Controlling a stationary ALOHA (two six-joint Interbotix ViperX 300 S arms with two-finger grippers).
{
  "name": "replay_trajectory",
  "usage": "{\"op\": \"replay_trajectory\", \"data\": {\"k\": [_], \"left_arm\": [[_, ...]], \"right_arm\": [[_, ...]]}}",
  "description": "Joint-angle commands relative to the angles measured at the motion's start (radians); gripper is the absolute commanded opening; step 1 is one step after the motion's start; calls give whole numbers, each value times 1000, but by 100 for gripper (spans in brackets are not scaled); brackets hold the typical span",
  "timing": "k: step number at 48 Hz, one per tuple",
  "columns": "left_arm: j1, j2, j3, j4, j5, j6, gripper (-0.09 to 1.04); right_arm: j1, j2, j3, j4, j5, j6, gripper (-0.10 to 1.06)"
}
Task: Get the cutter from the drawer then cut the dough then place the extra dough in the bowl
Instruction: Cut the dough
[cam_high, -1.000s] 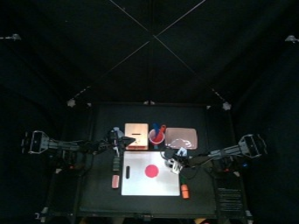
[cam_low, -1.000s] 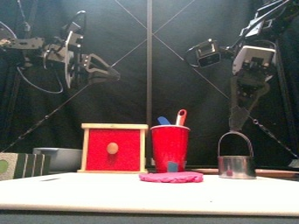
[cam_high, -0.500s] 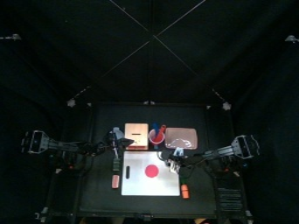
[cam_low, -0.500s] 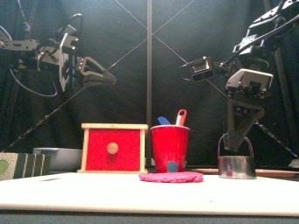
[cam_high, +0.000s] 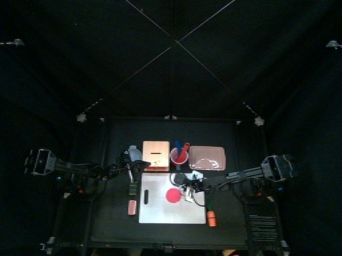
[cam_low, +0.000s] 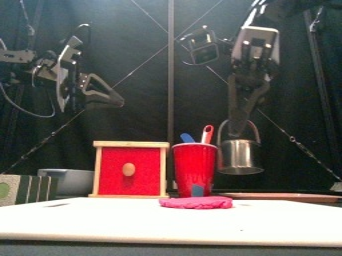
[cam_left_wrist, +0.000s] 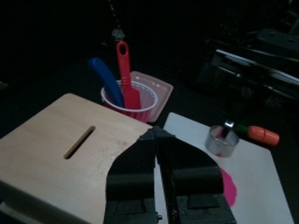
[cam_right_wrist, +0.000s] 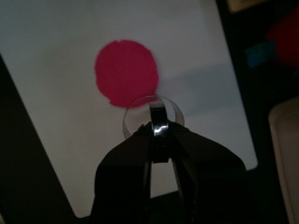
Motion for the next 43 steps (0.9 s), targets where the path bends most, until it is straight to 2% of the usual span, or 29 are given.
{"op": "replay_trajectory", "data": {"k": [1,16,43], "left_arm": [[-3,-9,2,-11,-3,3,34],[6,-12,66,-25,-3,2,34],[15,-12,69,-28,-3,6,34]], "right_arm": [[9,51,-117,6,23,-34,55],[8,189,-216,-26,-6,-38,55],[23,199,-216,-18,18,-37,54]]}}
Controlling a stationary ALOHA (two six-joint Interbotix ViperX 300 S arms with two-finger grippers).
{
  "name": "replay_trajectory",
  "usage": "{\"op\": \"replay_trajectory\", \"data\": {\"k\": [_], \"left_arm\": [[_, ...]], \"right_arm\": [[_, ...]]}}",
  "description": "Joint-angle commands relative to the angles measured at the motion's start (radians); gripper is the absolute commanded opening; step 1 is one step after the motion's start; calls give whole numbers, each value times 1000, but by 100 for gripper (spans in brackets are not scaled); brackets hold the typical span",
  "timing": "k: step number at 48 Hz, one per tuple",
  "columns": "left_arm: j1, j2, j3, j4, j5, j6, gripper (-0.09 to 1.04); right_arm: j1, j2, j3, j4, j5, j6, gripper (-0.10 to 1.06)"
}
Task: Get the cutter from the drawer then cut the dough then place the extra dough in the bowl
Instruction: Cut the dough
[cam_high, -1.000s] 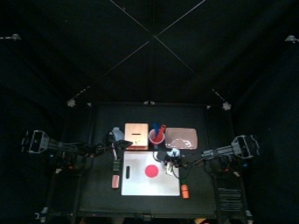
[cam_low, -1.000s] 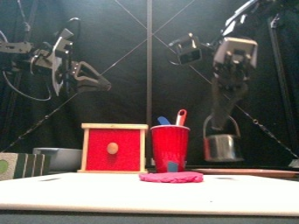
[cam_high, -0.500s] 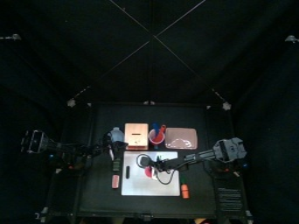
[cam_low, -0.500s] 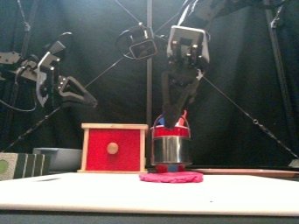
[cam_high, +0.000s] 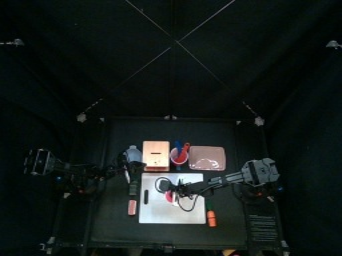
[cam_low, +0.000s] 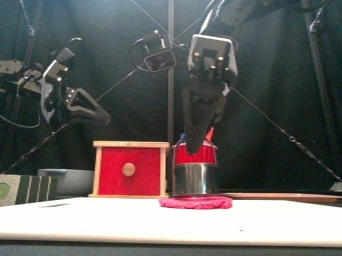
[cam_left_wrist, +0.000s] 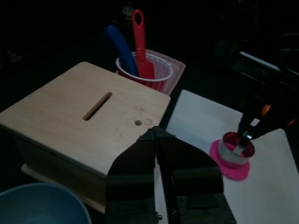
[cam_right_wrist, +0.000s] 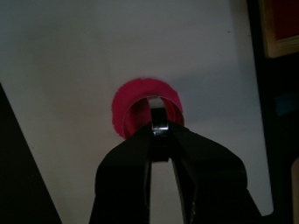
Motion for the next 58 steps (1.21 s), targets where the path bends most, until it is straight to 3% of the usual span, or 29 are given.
{"op": "replay_trajectory", "data": {"k": [1,33,49,58], "left_arm": [[3,-5,-12,2,-3,2,34],[3,-5,-15,2,-2,-3,34],[5,-3,-26,0,-2,-3,36],[-3,-3,-58,11,-2,5,36]], "right_arm": [[8,-28,-18,2,3,0,54],[9,-12,-15,-9,-18,18,56],[14,-71,-21,-23,-49,20,84],[14,-152,28,-66,-112,23,87]]}}
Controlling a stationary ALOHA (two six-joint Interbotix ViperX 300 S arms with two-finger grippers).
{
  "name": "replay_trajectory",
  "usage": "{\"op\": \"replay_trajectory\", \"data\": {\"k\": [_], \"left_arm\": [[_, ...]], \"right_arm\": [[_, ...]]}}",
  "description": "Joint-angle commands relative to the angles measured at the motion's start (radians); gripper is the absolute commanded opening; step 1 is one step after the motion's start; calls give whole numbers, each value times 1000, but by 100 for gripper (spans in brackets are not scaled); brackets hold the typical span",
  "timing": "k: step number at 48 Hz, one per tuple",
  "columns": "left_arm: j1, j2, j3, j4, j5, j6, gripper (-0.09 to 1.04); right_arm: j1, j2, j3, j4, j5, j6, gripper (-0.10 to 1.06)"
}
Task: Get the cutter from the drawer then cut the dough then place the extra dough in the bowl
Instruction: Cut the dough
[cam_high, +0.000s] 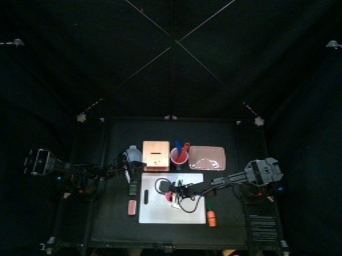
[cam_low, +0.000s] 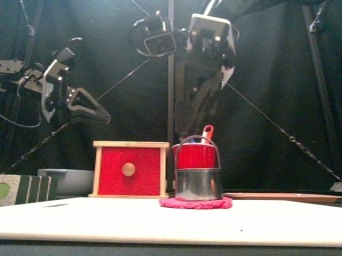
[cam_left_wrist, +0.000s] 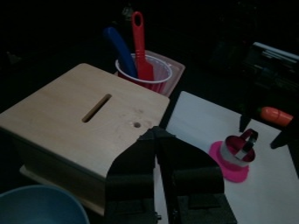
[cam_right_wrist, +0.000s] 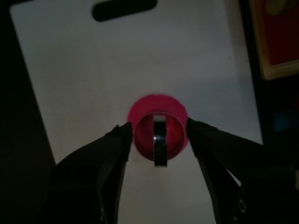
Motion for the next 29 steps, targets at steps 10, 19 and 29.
{"op": "replay_trajectory", "data": {"k": [10,19,29], "left_arm": [[-9,21,-104,94,-3,3,36],[-20,75,-166,141,-3,5,36],[-28,184,-229,183,-5,5,35]], "right_arm": [[-8,-270,192,-46,-209,51,87],[-18,-439,445,-48,-500,150,87],[-63,-548,696,-29,-779,199,85]]}}
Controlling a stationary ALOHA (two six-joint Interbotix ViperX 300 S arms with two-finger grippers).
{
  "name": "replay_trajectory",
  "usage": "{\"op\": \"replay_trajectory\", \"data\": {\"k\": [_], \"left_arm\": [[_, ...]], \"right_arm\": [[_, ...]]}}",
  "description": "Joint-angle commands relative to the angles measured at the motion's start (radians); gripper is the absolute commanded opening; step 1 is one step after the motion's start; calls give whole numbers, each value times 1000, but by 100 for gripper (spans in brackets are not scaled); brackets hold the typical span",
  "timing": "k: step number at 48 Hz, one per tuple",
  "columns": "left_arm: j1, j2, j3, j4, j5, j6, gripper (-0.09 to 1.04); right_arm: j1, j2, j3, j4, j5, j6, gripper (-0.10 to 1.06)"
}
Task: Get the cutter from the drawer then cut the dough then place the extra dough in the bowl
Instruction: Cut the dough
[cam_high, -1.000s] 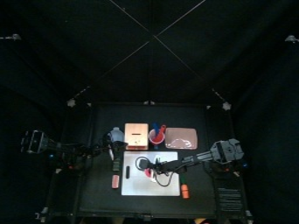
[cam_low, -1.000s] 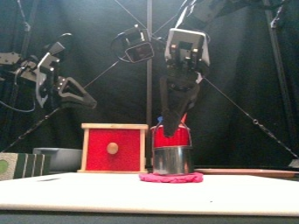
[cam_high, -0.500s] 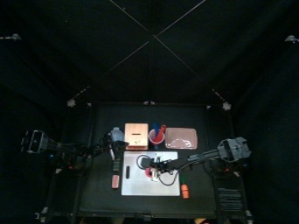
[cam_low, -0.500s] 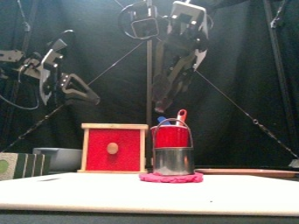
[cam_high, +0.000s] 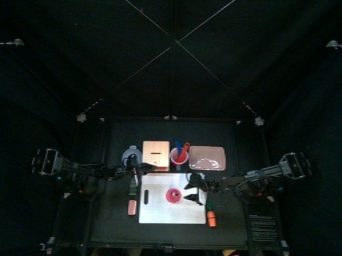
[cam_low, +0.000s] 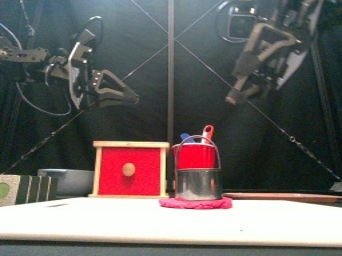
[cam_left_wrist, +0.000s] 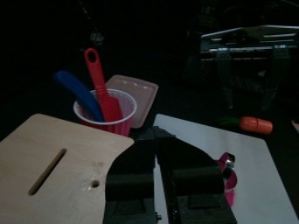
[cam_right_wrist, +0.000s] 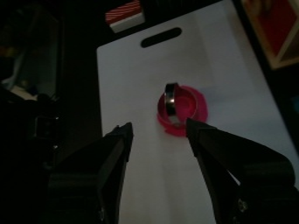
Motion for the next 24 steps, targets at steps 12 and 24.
{"op": "replay_trajectory", "data": {"k": [12,24], "left_arm": [[-46,158,-133,31,-9,2,35],[-118,224,-163,83,-80,-2,35]], "right_arm": [[-44,-91,178,31,-216,-14,82],[-35,-86,184,-46,-318,-29,82]]}}
